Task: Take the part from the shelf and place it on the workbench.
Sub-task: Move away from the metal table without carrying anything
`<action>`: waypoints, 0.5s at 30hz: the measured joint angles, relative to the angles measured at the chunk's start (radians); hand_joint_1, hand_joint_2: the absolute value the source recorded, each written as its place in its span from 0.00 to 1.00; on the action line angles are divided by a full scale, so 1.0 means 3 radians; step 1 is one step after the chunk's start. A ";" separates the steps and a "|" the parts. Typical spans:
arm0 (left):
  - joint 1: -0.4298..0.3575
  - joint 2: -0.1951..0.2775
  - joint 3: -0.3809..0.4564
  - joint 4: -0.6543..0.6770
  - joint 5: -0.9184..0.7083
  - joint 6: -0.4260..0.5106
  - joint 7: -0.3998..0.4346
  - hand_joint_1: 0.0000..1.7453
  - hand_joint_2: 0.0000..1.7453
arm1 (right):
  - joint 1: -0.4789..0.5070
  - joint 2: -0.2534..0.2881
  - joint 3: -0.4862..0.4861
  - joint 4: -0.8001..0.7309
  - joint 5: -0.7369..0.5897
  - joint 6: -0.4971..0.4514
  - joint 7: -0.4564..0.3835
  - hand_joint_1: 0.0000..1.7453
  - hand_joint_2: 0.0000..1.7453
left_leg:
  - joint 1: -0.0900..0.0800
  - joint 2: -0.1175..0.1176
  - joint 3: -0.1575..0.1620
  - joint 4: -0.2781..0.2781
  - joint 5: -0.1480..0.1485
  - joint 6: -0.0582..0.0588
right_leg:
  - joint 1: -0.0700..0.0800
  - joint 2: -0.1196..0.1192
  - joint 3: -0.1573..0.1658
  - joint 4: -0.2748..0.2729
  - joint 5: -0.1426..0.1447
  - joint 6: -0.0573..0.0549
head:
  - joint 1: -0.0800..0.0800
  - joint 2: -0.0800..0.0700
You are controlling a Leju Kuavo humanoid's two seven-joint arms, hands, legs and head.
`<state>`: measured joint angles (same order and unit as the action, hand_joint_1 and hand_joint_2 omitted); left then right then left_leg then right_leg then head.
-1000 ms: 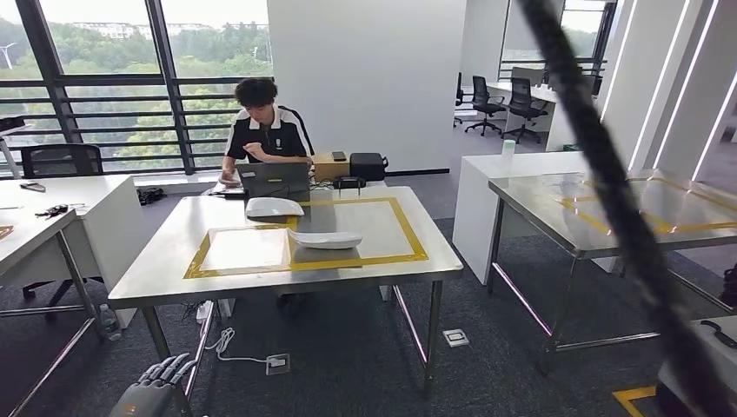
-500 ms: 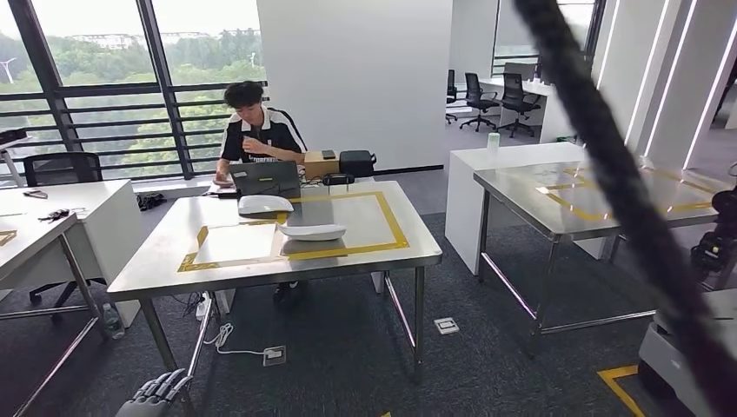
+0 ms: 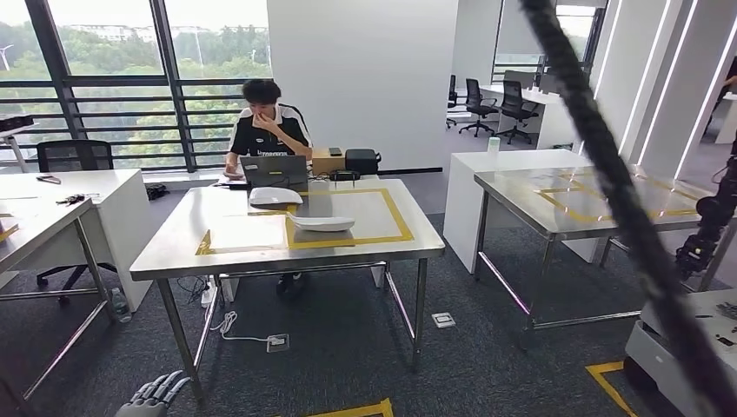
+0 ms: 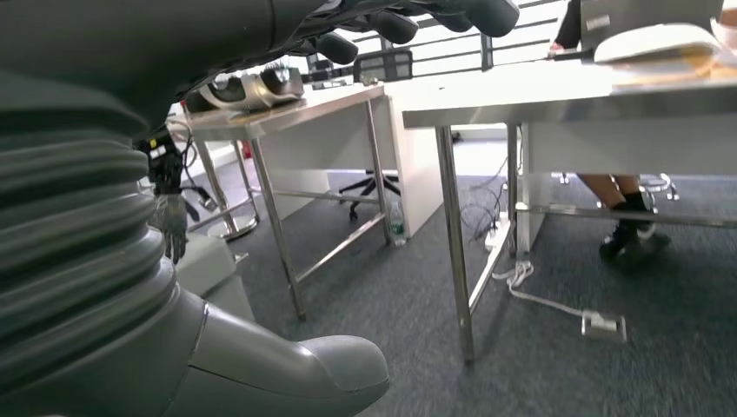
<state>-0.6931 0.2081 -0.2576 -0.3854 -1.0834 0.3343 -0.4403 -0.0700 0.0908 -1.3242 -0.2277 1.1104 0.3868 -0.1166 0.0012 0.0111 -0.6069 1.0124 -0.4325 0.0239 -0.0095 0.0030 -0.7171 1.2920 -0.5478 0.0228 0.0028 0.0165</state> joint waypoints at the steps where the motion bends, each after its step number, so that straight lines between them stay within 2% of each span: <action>1: 0.0002 -0.0006 0.0003 0.0007 -0.0002 0.0000 0.0000 0.00 1.00 | -0.0001 0.0000 0.0000 0.0000 -0.0001 0.0000 0.0006 0.00 0.00 | 0.0003 0.0000 -0.0053 0.0008 0.0035 -0.0010 | -0.0003 0.0000 0.0116 -0.0105 0.0085 0.0001 | 0.0000 0.0000; 2: 0.0002 -0.0013 0.0007 0.0011 -0.0006 0.0000 0.0000 0.00 1.00 | -0.0004 0.0000 -0.0001 0.0000 -0.0002 0.0000 0.0008 0.00 0.00 | 0.0006 0.0000 -0.0100 0.0022 0.0066 -0.0023 | -0.0005 0.0000 0.0278 -0.0306 0.0135 -0.0002 | 0.0000 0.0000; 3: 0.0002 -0.0017 0.0011 0.0011 -0.0010 0.0000 0.0001 0.00 1.00 | -0.0010 0.0000 -0.0001 0.0000 -0.0002 0.0000 0.0008 0.00 0.00 | 0.0006 0.0000 -0.0139 0.0035 0.0093 -0.0040 | 0.0001 0.0000 0.0445 -0.0543 0.0130 -0.0012 | 0.0000 0.0000; 4: 0.0000 -0.0019 0.0015 0.0011 -0.0012 0.0000 0.0001 0.00 1.00 | -0.0015 -0.0001 -0.0001 0.0000 -0.0003 0.0000 0.0008 0.00 0.00 | 0.0005 0.0003 -0.0161 0.0044 0.0116 -0.0060 | 0.0009 0.0002 0.0568 -0.0727 0.0105 -0.0029 | -0.0002 0.0000; 5: -0.0005 -0.0021 0.0018 0.0010 -0.0014 0.0000 0.0001 0.00 1.00 | -0.0018 -0.0002 -0.0001 0.0000 -0.0004 0.0000 0.0008 0.00 0.00 | 0.0005 0.0005 -0.0171 0.0049 0.0136 -0.0083 | 0.0018 0.0004 0.0642 -0.0849 0.0062 -0.0050 | -0.0005 0.0000; 6: -0.0010 -0.0023 0.0019 0.0011 -0.0014 -0.0001 0.0002 0.00 1.00 | -0.0017 -0.0003 -0.0001 0.0000 -0.0005 0.0000 0.0008 0.00 0.00 | 0.0006 0.0007 -0.0173 0.0045 0.0158 -0.0105 | 0.0029 0.0006 0.0661 -0.0895 0.0047 -0.0074 | -0.0007 0.0000; 8: -0.0017 -0.0028 0.0020 0.0017 -0.0015 -0.0001 0.0002 0.00 1.00 | -0.0011 -0.0004 -0.0001 0.0000 -0.0006 0.0000 0.0009 0.00 0.00 | 0.0017 0.0003 -0.0186 0.0051 0.0174 -0.0146 | 0.0031 -0.0001 0.0636 -0.0903 0.0094 -0.0122 | -0.0010 0.0000; 9: -0.0015 -0.0028 0.0021 0.0022 -0.0014 -0.0001 0.0002 0.00 1.00 | -0.0010 -0.0004 -0.0001 0.0000 -0.0005 0.0000 0.0008 0.00 0.00 | 0.0022 -0.0003 -0.0215 0.0098 0.0114 -0.0164 | 0.0029 -0.0006 0.0615 -0.0909 0.0128 -0.0146 | -0.0011 0.0000; 10: -0.0010 -0.0027 0.0022 0.0025 -0.0012 0.0001 0.0002 0.00 1.00 | -0.0011 -0.0004 -0.0001 0.0000 -0.0004 0.0000 0.0008 0.00 0.00 | 0.0026 -0.0010 -0.0261 0.0201 -0.0001 -0.0178 | 0.0024 -0.0012 0.0587 -0.0915 0.0164 -0.0166 | -0.0014 0.0000; 11: -0.0004 -0.0024 0.0023 0.0028 -0.0010 0.0003 0.0002 0.00 1.00 | -0.0011 -0.0004 -0.0001 0.0000 -0.0002 0.0000 0.0006 0.00 0.00 | 0.0028 -0.0017 -0.0318 0.0364 -0.0158 -0.0191 | 0.0023 -0.0015 0.0553 -0.0916 0.0196 -0.0180 | -0.0015 0.0000; 12: 0.0007 -0.0022 0.0024 0.0029 -0.0006 0.0007 0.0001 0.00 1.00 | -0.0011 -0.0005 0.0000 0.0000 0.0002 0.0000 0.0005 0.00 0.00 | 0.0029 -0.0020 -0.0375 0.0568 -0.0318 -0.0202 | 0.0024 -0.0016 0.0512 -0.0915 0.0228 -0.0189 | -0.0017 0.0000; 13: 0.0020 -0.0020 0.0026 0.0030 -0.0002 0.0010 0.0001 0.00 1.00 | -0.0010 -0.0005 0.0000 0.0000 0.0005 0.0000 0.0004 0.00 0.00 | 0.0029 -0.0020 -0.0413 0.0763 -0.0423 -0.0210 | 0.0026 -0.0016 0.0470 -0.0914 0.0261 -0.0192 | -0.0017 0.0000; 14: 0.0038 -0.0019 0.0027 0.0030 0.0001 0.0012 0.0001 0.00 1.00 | -0.0009 -0.0005 0.0000 -0.0001 0.0008 0.0000 0.0002 0.00 0.00 | 0.0030 -0.0020 -0.0417 0.0896 -0.0458 -0.0215 | 0.0028 -0.0016 0.0425 -0.0912 0.0294 -0.0190 | -0.0017 0.0000; 15: 0.0053 -0.0019 0.0029 0.0031 0.0003 0.0013 0.0000 0.00 1.00 | -0.0007 -0.0006 0.0001 -0.0001 0.0012 0.0000 -0.0001 0.00 0.00 | 0.0030 -0.0020 -0.0376 0.0937 -0.0426 -0.0216 | 0.0028 -0.0016 0.0378 -0.0909 0.0327 -0.0186 | -0.0017 0.0000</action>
<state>-0.6770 0.2025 -0.2490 -0.3761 -1.0823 0.3382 -0.4403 -0.0722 0.0890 -1.3240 -0.2279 1.1140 0.3867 -0.1169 0.0102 0.0050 -0.7196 1.2935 -0.5604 -0.0410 -0.0010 -0.0017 -0.6037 1.0193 -0.4496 -0.0329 -0.0024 0.0164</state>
